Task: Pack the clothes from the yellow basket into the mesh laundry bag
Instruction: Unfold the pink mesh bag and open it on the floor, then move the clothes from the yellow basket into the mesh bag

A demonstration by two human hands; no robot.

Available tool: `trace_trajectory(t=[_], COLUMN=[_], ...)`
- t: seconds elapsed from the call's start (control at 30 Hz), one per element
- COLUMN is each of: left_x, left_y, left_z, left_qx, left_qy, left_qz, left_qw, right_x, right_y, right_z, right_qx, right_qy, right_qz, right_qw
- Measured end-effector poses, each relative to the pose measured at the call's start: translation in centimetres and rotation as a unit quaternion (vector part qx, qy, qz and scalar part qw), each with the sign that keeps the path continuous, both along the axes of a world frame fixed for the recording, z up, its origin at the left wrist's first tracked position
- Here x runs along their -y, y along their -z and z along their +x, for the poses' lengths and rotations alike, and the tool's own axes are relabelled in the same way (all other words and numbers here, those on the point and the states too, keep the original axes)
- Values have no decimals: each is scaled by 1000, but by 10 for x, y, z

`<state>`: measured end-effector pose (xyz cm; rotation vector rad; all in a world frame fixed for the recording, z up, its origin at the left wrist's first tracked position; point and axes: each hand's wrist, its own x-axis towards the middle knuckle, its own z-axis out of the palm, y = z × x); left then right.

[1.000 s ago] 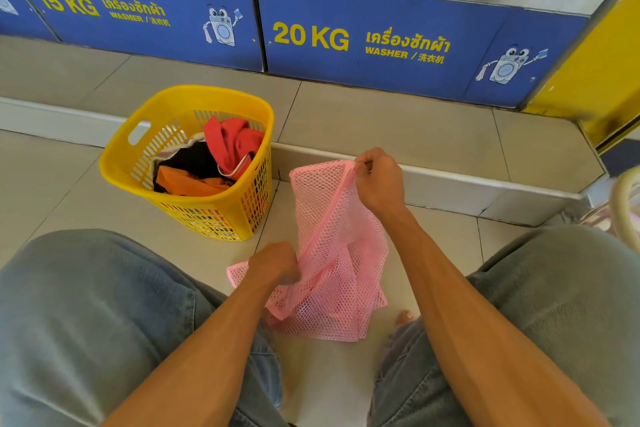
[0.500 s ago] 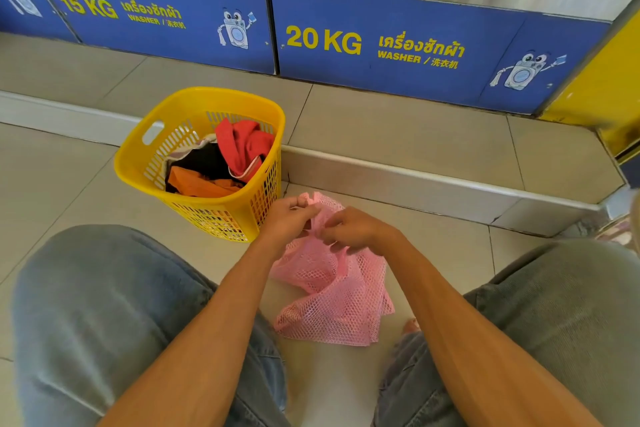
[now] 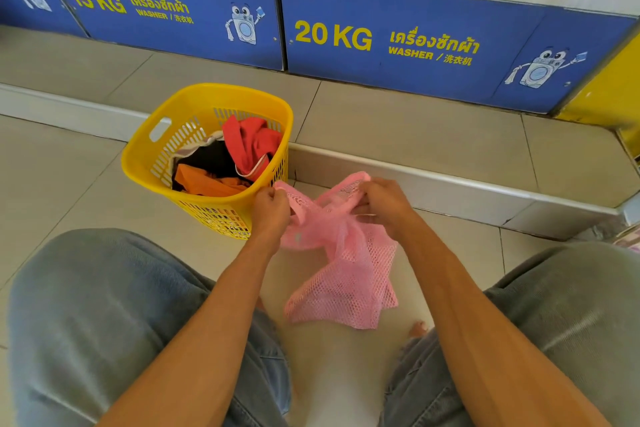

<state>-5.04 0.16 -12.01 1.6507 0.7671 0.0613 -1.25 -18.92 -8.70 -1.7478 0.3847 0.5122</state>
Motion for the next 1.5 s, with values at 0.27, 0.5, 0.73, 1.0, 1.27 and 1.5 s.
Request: trace_trajectory(t=[0.27,0.5,0.73,1.0,1.27,1.5], left_x=[5,10,3,7,27,30], left_y=[-8,-8,-2,28,38,-21], left_z=[1,4,-4,-23,-29,8], left_qx=[-4,2,53,28,-31,167], left_qy=[-4,3,137,199,198,186], left_qz=[-67,-74,102,383,426,397], left_qw=[998,997,984,902,883,883], right_x=[58,57,-1,-2,-4,-15], right_y=[-74,-104,7,33,34,23], right_z=[29,22,-19,-18,-18,-7], right_qx=[129,217,30,-12,-13,0], right_qy=[155,115,-61,-49,-33,59], right_qz=[-47,-107,-174,-145,-71,41], right_qw=[978,963,982,988,997,997])
